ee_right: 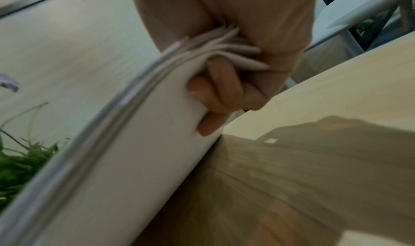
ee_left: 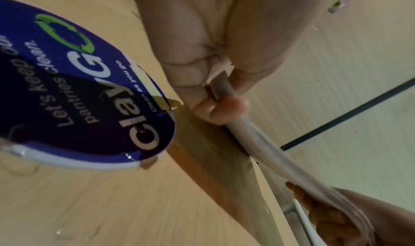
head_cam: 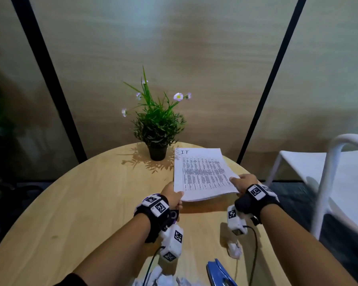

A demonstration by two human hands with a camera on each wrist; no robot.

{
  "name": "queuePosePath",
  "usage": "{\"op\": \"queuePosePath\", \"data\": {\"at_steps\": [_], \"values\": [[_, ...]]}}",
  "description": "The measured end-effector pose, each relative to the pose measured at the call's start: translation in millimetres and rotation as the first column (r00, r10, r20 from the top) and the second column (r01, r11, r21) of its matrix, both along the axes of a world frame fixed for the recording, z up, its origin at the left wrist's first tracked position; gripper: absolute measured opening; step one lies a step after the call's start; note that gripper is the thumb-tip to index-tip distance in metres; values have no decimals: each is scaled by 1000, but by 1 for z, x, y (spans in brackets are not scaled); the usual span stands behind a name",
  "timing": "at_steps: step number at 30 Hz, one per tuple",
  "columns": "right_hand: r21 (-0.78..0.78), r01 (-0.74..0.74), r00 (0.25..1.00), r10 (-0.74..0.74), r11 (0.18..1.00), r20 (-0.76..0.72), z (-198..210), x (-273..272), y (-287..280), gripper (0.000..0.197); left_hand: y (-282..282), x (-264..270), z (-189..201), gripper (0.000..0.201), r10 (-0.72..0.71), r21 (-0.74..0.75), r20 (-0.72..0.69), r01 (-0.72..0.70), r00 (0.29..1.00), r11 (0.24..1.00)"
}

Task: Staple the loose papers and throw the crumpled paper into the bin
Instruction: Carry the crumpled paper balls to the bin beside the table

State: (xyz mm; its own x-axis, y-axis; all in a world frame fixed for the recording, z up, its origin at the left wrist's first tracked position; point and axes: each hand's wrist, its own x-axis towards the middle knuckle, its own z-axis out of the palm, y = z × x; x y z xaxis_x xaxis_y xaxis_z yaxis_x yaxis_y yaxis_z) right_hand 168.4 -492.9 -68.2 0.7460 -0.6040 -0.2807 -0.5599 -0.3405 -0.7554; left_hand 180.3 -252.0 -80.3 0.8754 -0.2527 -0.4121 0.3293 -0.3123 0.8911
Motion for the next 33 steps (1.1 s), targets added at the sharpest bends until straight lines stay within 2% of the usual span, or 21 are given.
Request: {"op": "queuePosePath", "data": {"at_steps": [3,7,10,12,13,14,15,16,17,21,25,27,28,30,31,33], "values": [[43,-39,993,43,998,-106,0,8,0,47,2,0,-5,45,44,-30,-42,-46,998,999],[-51,-140,953,121,989,-279,-7,11,2,39,6,5,-13,59,80,-33,-107,-84,991,996],[-112,-213,925,163,971,-344,-30,19,-11,32,8,3,-14,61,56,-15,-137,-59,989,998],[-100,-214,923,168,972,-347,-28,15,-8,26,10,-2,-11,63,36,-27,-167,-41,985,999],[-153,-292,895,213,944,-393,-31,15,-10,26,11,-4,-8,63,28,-23,-174,-33,984,999],[-160,-255,918,186,954,-350,-28,13,-9,26,13,-5,-7,63,29,-15,-179,-33,983,999],[-202,-295,902,202,934,-382,-24,9,-7,26,15,-5,-5,61,39,-9,-186,-41,982,999],[-186,-246,915,165,951,-369,-14,3,-2,22,19,-5,-2,58,52,-4,-193,-54,980,999],[-187,-270,906,183,945,-382,-8,1,0,20,24,-6,1,53,64,3,-193,-65,979,998],[-146,-220,947,176,964,-268,33,-26,17,18,48,-19,24,14,62,31,-122,-58,991,998],[8,-242,962,241,970,-128,52,-71,47,27,82,-50,46,27,-88,151,19,84,996,985],[73,-331,933,338,941,-126,56,-97,70,23,102,-73,52,26,-241,292,77,209,968,933],[90,-396,903,405,914,-144,58,-111,82,19,111,-86,53,23,-329,389,89,271,940,880],[81,-539,813,543,838,-210,58,-139,107,15,128,-113,53,8,-461,582,55,347,886,735],[69,-605,759,600,794,-253,57,-151,118,15,136,-125,52,6,-507,659,11,375,862,653],[20,-728,634,684,686,-360,53,-175,142,22,149,-145,46,33,-565,779,-86,409,821,475]]}}
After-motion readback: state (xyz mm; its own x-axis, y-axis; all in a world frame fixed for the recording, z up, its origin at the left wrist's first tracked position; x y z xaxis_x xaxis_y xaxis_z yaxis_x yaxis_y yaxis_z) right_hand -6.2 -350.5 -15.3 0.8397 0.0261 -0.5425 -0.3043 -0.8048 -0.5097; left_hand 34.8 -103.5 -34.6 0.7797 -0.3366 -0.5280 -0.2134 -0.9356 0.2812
